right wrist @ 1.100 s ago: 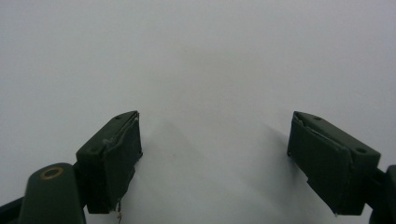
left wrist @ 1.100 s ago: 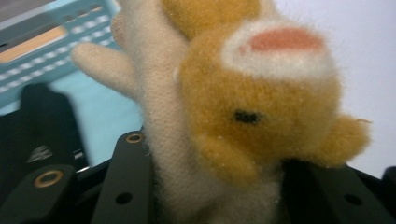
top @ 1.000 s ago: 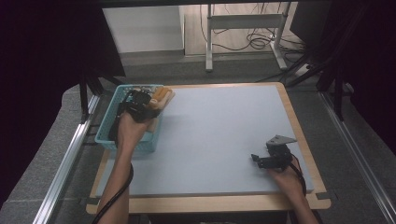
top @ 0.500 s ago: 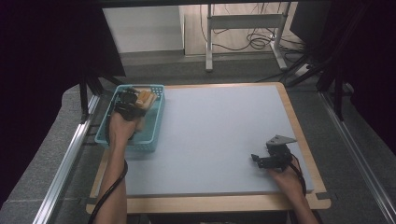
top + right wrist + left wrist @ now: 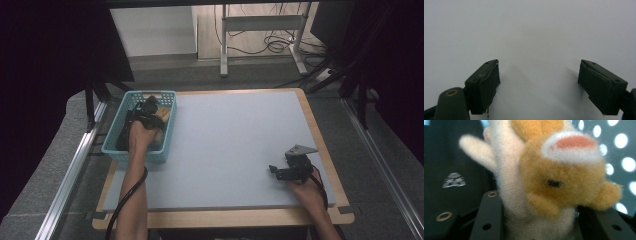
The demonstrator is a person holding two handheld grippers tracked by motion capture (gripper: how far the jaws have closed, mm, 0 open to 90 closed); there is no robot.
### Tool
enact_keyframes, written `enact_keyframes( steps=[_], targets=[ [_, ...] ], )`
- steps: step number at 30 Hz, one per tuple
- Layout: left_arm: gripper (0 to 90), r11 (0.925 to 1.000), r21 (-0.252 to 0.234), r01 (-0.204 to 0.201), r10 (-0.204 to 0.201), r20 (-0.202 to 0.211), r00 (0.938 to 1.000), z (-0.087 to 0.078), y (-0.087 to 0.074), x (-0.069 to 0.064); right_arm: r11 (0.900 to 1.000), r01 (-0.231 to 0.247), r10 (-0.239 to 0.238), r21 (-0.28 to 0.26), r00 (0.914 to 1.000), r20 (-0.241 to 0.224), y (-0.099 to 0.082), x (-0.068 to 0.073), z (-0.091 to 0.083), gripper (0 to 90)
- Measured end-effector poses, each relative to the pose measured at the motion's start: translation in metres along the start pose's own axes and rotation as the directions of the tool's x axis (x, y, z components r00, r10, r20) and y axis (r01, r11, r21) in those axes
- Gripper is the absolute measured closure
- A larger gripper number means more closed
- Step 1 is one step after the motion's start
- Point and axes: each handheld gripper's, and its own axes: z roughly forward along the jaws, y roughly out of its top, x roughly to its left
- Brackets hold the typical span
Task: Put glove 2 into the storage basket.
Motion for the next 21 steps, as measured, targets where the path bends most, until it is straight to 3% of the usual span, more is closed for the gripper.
enact_keyframes(
  steps=[3,6,11,14,16,19,21],
  targets=[
    [34.6,0.9995,0.008,0.031,-0.032,0.037,0.9988,0.004,0.0,0.003,1.0,0.0,0.0,0.0,1.0,0.0,0.0,0.0,0.0,17.2],
    [15.6,0.9973,-0.021,0.071,-0.069,0.065,0.9955,-0.005,-0.001,0.007,1.0,-0.001,0.001,0.0,1.0,-0.001,0.0,0.0,0.0,17.1],
    [11.5,0.9899,-0.125,0.066,-0.054,0.099,0.9936,-0.048,0.001,0.011,1.0,0.0,0.0,0.0,1.0,0.0,0.0,0.0,0.0,17.2],
    [24.5,0.9847,-0.165,0.056,-0.046,0.059,0.9972,-0.066,-0.002,0.016,1.0,0.0,0.0,0.0,1.0,0.0,0.0,0.0,0.0,17.2],
    [37.9,0.9867,-0.155,0.048,-0.05,-0.01,0.9987,-0.067,-0.005,0.019,1.0,-0.001,0.001,0.001,1.0,0.0,0.0,0.0,0.0,17.2],
    [59.4,0.9937,-0.103,0.043,-0.051,-0.082,0.9953,-0.053,-0.011,0.027,1.0,-0.001,0.001,0.001,1.0,0.0,0.0,0.0,0.0,17.1],
    [69.3,0.9945,-0.082,0.065,-0.073,-0.099,0.9924,-0.039,-0.015,0.031,1.0,-0.001,0.001,0.001,1.0,0.0,0.0,0.0,0.0,17.1]
  ],
)
